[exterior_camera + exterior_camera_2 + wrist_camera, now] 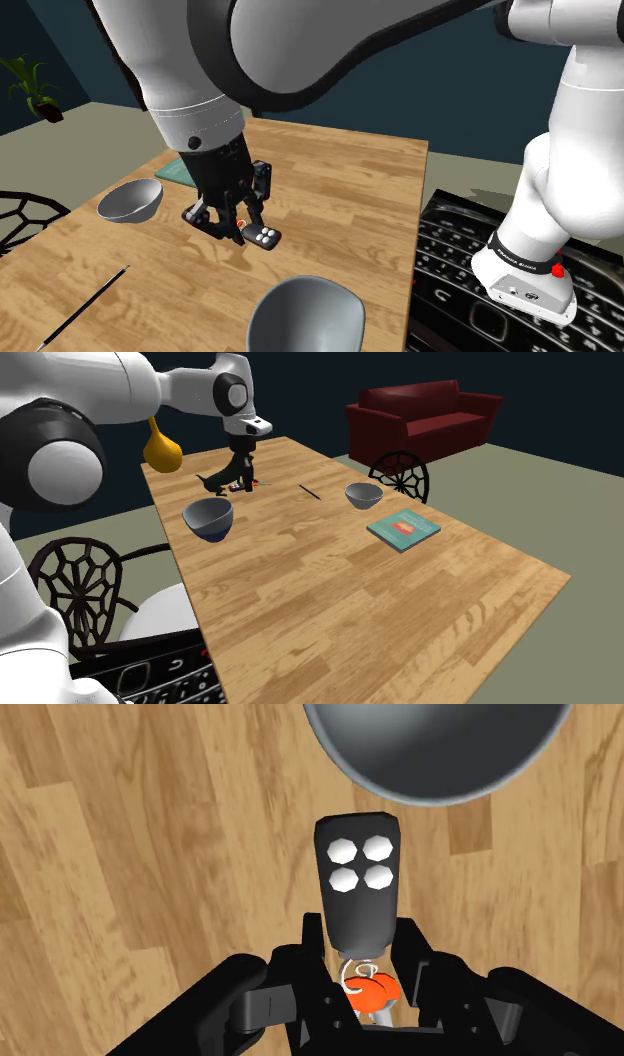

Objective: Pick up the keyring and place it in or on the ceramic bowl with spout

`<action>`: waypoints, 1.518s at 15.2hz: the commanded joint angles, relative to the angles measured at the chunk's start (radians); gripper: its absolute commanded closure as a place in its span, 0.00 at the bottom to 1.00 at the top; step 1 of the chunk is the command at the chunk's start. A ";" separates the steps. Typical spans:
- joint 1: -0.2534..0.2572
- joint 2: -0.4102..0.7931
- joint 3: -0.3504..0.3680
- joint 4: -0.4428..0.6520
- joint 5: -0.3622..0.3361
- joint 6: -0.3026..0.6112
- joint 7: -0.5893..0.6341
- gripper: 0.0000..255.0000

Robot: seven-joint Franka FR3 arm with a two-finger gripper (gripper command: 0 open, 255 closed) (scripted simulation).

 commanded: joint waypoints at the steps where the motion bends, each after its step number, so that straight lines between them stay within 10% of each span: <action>1: 0.006 -0.050 0.015 -0.058 0.026 0.015 0.023 1.00; 11: 0.074 -0.249 0.094 -0.258 0.147 0.057 0.148 1.00; 23: 0.078 -0.221 0.101 -0.395 0.132 0.216 0.157 1.00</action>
